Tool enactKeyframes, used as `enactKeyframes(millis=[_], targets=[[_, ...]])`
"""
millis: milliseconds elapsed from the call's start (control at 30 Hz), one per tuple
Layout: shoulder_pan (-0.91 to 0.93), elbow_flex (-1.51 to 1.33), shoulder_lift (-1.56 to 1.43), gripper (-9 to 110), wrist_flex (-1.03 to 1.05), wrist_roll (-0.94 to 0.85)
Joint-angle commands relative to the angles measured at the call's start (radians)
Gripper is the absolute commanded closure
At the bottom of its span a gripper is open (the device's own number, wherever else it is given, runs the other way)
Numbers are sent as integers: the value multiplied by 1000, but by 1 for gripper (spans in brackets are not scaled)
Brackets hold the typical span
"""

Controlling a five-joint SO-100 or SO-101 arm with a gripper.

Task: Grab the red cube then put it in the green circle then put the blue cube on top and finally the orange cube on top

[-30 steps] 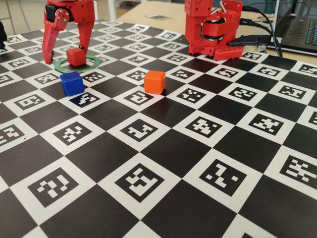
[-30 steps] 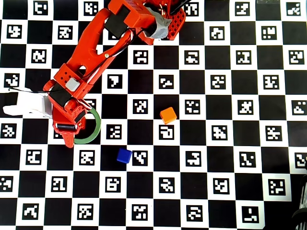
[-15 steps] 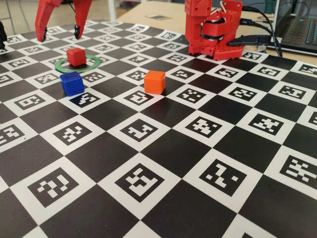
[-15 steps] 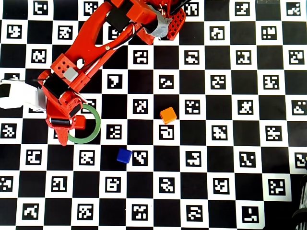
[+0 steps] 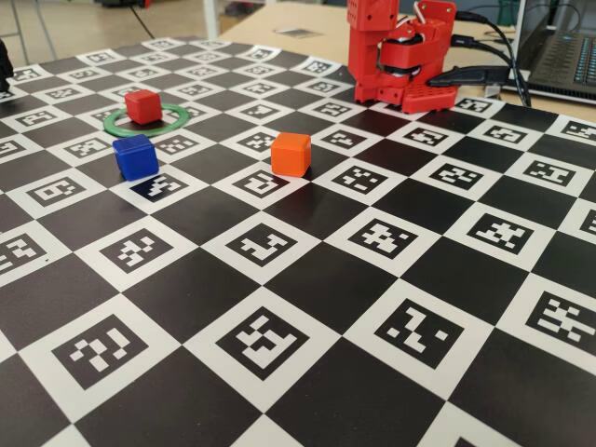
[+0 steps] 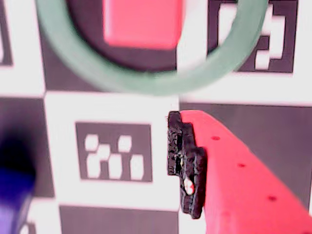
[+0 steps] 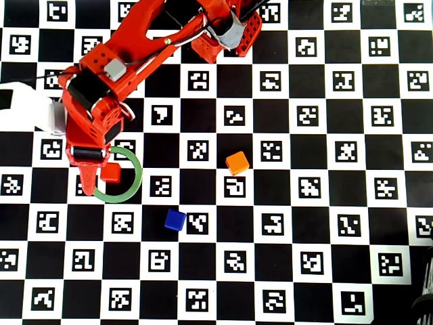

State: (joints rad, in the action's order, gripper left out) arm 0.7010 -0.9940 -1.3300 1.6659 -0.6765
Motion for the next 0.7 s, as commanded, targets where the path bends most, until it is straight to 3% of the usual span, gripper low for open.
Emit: enactKeyframes(millis=[0, 167, 667], targets=[[-66, 104, -127, 59, 67, 29], [-178, 166, -112, 58, 158, 117], [-440, 127, 25, 52, 166, 388]])
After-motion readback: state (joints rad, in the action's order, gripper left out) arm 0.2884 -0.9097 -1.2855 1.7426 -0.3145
